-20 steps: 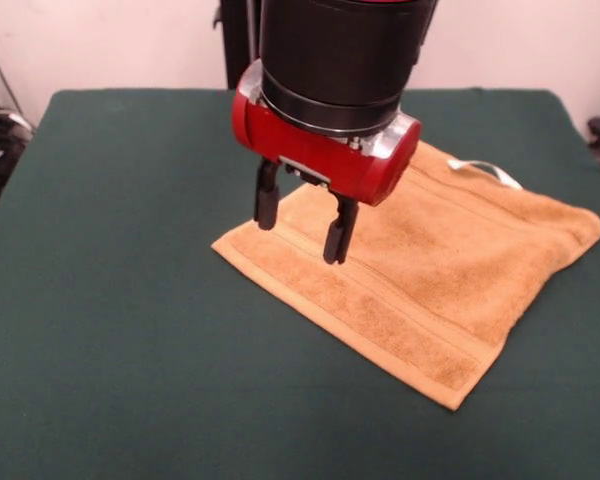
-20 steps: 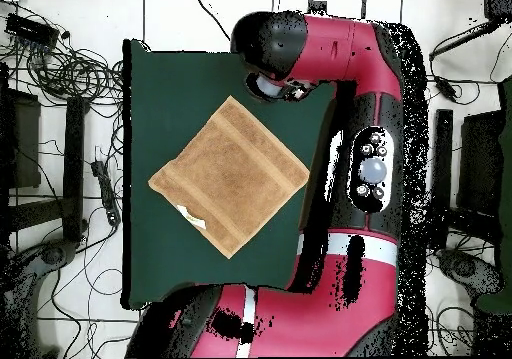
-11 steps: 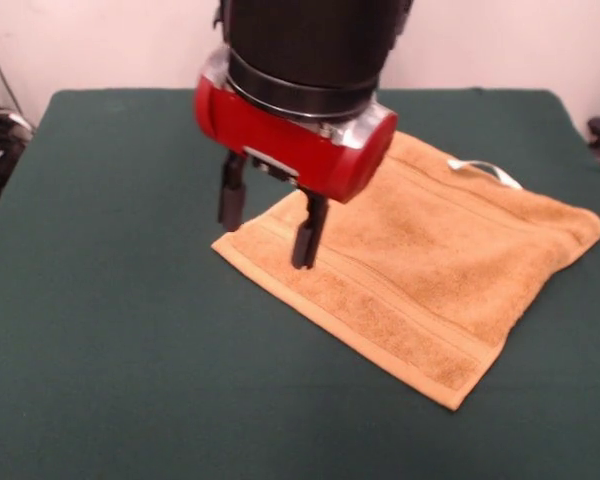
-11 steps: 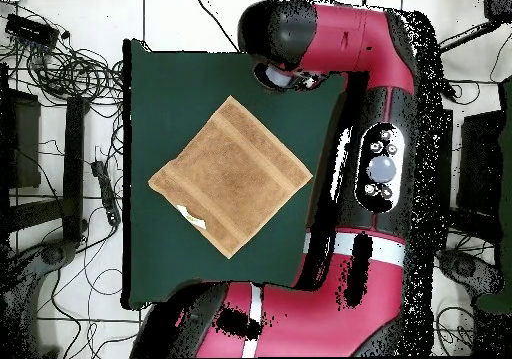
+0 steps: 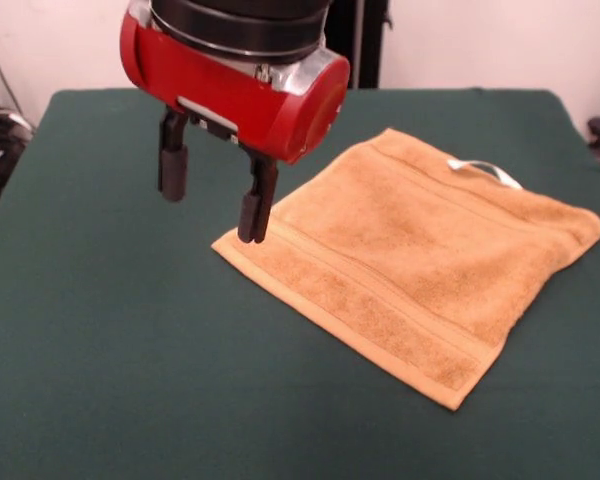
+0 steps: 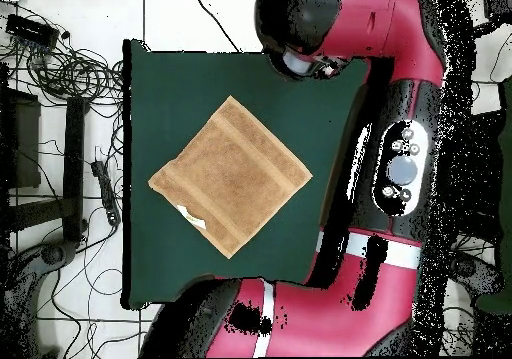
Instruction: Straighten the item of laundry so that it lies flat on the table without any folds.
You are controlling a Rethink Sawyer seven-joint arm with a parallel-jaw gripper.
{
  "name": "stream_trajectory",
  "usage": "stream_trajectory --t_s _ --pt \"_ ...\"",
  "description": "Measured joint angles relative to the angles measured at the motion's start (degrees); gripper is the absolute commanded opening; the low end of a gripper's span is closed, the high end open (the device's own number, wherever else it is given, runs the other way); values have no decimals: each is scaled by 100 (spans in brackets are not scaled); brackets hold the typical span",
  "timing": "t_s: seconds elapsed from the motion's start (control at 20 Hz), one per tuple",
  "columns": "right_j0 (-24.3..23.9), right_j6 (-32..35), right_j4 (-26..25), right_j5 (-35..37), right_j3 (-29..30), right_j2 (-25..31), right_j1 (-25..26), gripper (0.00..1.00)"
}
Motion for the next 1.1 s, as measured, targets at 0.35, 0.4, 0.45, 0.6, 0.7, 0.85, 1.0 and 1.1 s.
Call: stream_trajectory --t_s 0.35,0.4,0.45,0.6,0.7,0.85,1.0,1.1 --pt "0 -70 -23 13 -224 35 19 100" --pt "0 -70 -24 14 -234 36 21 100" --pt "0 -70 -23 13 -243 38 24 100" --pt "-2 -70 -23 14 -276 41 44 100" --pt "-4 -70 -20 14 -320 43 101 100" --pt "-16 -70 -20 11 -406 56 314 100" --pt "-27 -70 -6 -4 -405 58 417 100" --pt "-51 -70 73 -8 -350 59 545 100"
